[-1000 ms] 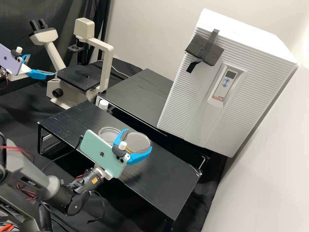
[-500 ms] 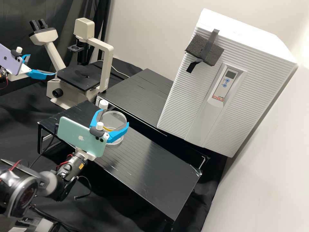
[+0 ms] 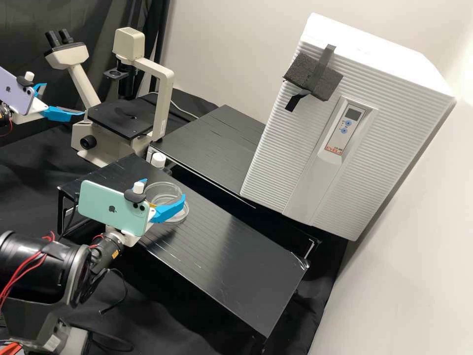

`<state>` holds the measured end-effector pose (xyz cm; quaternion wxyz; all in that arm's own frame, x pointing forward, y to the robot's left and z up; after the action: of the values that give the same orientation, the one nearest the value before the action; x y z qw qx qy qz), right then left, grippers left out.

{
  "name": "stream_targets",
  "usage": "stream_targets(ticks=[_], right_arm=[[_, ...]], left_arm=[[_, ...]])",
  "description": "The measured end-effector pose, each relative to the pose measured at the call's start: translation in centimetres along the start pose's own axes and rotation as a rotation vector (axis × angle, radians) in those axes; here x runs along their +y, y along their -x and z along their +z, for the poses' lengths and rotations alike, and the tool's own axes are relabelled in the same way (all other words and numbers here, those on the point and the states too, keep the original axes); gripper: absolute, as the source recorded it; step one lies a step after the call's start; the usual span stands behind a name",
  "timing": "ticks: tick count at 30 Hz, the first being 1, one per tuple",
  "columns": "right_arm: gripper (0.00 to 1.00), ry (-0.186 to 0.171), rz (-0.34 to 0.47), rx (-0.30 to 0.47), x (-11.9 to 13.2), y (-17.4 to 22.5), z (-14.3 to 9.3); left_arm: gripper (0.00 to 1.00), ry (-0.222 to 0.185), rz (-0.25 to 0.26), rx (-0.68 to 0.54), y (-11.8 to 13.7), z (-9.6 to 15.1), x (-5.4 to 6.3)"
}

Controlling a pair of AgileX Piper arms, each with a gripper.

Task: Close the petri dish lid.

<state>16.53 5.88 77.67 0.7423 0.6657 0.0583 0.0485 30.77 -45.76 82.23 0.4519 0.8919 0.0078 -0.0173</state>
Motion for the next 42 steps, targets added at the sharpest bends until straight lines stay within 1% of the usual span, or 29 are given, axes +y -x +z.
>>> stream_targets(ticks=[5,14,15,21,37,39,42], right_arm=[[0.00,0.011,-0.006,-0.032,-0.24,-0.09,0.32],[0.00,0.023,-0.021,-0.051,-0.60,-0.23,0.61],[1.00,0.026,-0.024,-0.054,-0.66,-0.26,0.67],[1.00,0.036,-0.018,-0.052,-0.65,-0.36,0.77],[1.00,0.035,-0.015,-0.053,-0.59,-0.36,0.79],[1.00,0.030,-0.005,-0.052,-0.43,-0.31,0.74],[1.00,0.006,0.028,-0.030,0.25,-0.08,0.38]], left_arm=[[1.00,0.000,0.000,0.000,0.00,0.00,0.00],[1.00,0.000,0.000,0.000,0.00,0.00,0.00],[1.00,0.000,0.000,0.000,0.00,0.00,0.00],[1.00,0.000,0.000,0.000,0.00,0.00,0.00],[1.00,0.000,0.000,0.000,0.00,0.00,0.00],[1.00,0.000,0.000,0.000,0.00,0.00,0.00],[1.00,0.000,0.000,0.000,0.00,0.00,0.00]])
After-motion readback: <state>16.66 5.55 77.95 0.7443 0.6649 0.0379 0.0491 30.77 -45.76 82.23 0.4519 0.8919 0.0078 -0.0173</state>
